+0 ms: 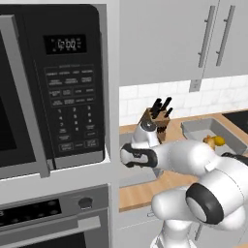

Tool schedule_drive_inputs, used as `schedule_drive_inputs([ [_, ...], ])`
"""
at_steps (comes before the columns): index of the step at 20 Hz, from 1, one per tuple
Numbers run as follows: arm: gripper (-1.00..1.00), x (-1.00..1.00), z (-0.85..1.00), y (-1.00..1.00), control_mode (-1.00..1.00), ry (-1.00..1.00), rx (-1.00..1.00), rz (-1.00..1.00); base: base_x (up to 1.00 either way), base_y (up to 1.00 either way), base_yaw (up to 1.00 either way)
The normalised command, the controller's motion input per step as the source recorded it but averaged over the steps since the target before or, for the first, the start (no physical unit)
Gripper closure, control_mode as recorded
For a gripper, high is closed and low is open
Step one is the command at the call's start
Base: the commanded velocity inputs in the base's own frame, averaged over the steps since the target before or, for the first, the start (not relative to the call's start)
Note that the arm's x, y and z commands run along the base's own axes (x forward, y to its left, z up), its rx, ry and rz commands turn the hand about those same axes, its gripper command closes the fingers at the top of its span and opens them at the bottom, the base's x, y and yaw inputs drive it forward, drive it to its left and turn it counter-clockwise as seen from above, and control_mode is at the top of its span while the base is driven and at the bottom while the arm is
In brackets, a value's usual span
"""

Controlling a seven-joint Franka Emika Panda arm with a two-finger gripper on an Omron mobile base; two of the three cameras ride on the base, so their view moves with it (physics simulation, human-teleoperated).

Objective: Place one lemon and one chicken drumstick in each tupperware on the nearby counter, to pack two identical lunches.

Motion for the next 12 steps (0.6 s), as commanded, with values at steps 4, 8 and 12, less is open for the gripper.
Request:
schedule_drive_inputs([
  [4,-1.00,-0.35,0.84,-0.07,-1.00,-0.02,0.04,-0.04,0.00,0.00,0.00],
  [8,-1.00,-0.95,1.00,-0.60,-1.00,-0.12,0.09,-0.08,0.00,0.00,0.00],
  [12,-1.00,-1.00,0.98,-0.91,-1.00,-0.09,0.09,-0.17,0.00,0.00,0.00],
])
